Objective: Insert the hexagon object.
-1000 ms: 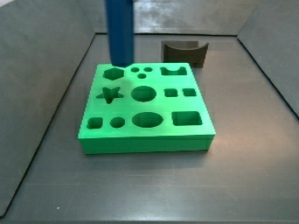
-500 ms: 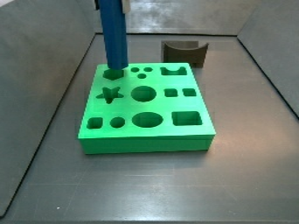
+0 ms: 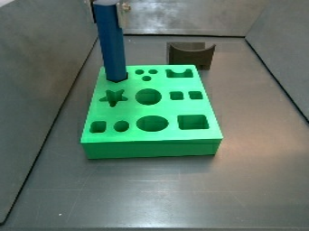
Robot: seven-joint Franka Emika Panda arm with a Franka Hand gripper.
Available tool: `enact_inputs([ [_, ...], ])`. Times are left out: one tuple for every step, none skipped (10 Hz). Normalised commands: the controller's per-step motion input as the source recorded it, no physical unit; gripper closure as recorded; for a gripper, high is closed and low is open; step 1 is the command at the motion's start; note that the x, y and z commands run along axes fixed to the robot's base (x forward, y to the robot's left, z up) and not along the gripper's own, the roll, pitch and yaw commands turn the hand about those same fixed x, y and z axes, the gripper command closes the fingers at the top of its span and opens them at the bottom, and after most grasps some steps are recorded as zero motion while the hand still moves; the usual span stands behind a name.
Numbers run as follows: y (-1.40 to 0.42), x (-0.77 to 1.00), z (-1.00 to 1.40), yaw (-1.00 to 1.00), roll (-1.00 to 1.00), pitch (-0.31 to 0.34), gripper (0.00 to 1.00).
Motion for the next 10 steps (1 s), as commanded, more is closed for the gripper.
enact_inputs([
  [-0.08,0.30,-0.24,-0.25,-0.07,0.000,1.00],
  [-0.11,0.24,-0.18,-0.25,-0.14,0.000,1.00],
  [-0.01,0.24,-0.31,-0.25,-0.12,0.000,1.00],
  [0.00,0.24,-0.36,-0.31,-0.06,0.000,1.00],
  [0.02,0.04,-0.35,-0.20,-0.01,0.000,1.00],
  [0.01,0.00,-0.29,-0.08,0.00,-0.007,1.00],
  [0.00,0.00,-0.21,-0.04,0.05,0.000,1.00],
  [0.00,0.00,-0.23,-0.03,0.07,0.000,1.00],
  [0.00,0.00,-0.28,-0.04,0.05,0.000,1.00],
  [0.00,0.02,-0.22,-0.03,0.00,0.000,1.00],
])
